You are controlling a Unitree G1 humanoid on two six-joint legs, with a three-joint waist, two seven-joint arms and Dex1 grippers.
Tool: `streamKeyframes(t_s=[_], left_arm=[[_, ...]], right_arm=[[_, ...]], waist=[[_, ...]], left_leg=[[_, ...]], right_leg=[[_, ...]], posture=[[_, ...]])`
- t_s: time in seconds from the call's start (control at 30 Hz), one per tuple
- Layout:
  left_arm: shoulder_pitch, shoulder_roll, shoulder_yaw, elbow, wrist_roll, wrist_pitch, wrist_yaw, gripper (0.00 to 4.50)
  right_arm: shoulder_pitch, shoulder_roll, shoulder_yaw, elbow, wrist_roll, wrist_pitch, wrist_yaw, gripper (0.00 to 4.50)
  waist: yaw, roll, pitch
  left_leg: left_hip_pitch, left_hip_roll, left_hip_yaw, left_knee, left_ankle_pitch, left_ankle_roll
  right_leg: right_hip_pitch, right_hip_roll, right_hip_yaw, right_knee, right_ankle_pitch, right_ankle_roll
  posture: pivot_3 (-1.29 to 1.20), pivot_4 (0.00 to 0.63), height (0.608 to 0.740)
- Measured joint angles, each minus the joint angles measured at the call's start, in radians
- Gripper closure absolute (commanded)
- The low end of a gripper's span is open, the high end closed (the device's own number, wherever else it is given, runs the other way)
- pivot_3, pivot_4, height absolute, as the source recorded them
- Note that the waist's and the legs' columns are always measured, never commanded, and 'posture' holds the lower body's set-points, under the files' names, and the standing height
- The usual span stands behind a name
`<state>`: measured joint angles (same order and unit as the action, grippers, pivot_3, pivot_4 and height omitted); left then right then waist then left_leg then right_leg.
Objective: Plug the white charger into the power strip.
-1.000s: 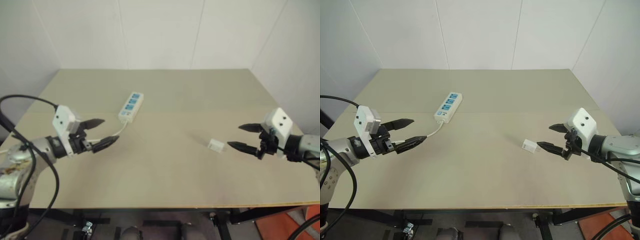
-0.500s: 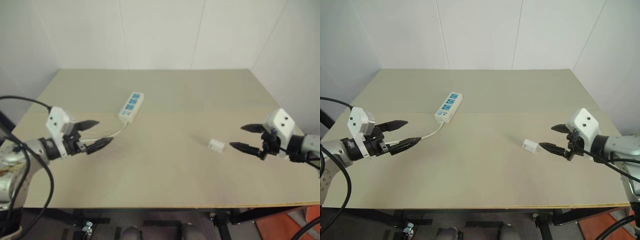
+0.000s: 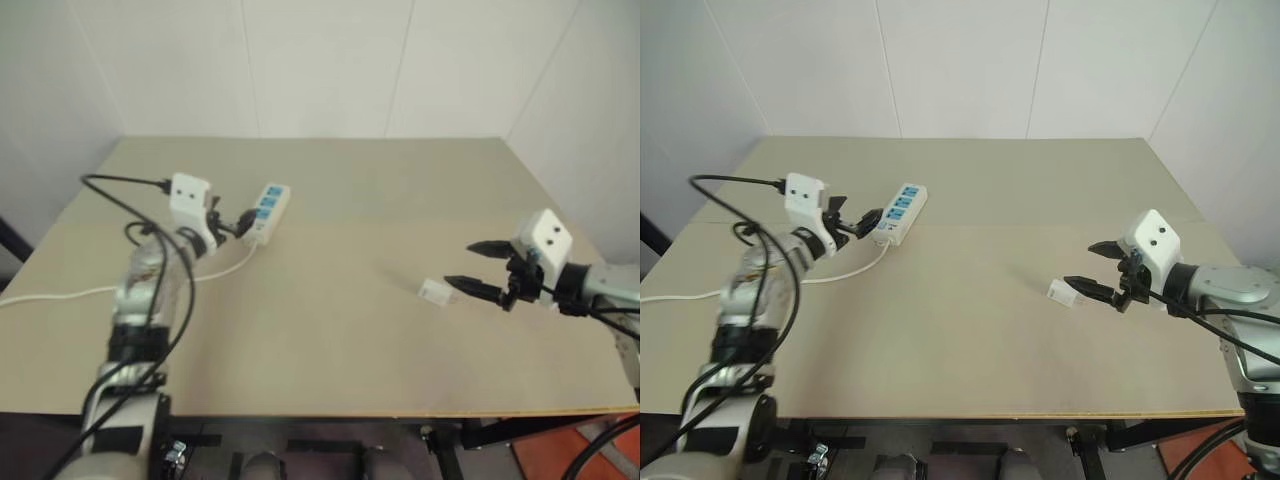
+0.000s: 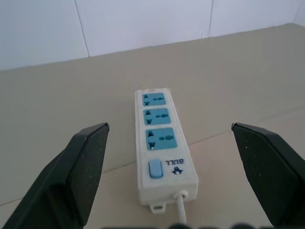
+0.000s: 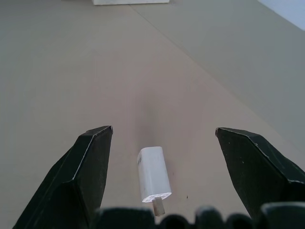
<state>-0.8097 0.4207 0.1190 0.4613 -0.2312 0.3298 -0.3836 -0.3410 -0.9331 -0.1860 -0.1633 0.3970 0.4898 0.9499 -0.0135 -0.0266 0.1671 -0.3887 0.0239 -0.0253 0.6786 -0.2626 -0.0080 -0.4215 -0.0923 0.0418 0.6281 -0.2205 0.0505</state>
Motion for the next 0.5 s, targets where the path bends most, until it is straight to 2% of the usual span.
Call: streamKeyframes(t_s=[0.27, 0.5], left_arm=[[-0.205, -0.09, 0.008, 0.511, 0.081, -0.242, 0.096, 0.0], [-0.281, -0.119, 0.024, 0.741, 0.114, -0.343, 0.144, 0.0]], right_arm=[[-0.003, 0.008, 0.005, -0.005, 0.0, 0.001, -0.011, 0.41], [0.01, 0.018, 0.003, -0.035, 0.008, 0.007, -0.036, 0.41]], waist=[[0.001, 0.0, 0.0], [0.0, 0.0, 0.0]], left_leg=[[0.0, -0.001, -0.001, 0.0, 0.0, 0.0], [-0.001, -0.001, -0.001, 0.0, 0.0, 0.0]], right_leg=[[0.0, 0.0, 0.0, 0.0, 0.0, 0.0], [0.0, 0.0, 0.0, 0.002, 0.0, 0.001]], posture=[[0.0, 0.15, 0.74], [0.0, 0.15, 0.74]])
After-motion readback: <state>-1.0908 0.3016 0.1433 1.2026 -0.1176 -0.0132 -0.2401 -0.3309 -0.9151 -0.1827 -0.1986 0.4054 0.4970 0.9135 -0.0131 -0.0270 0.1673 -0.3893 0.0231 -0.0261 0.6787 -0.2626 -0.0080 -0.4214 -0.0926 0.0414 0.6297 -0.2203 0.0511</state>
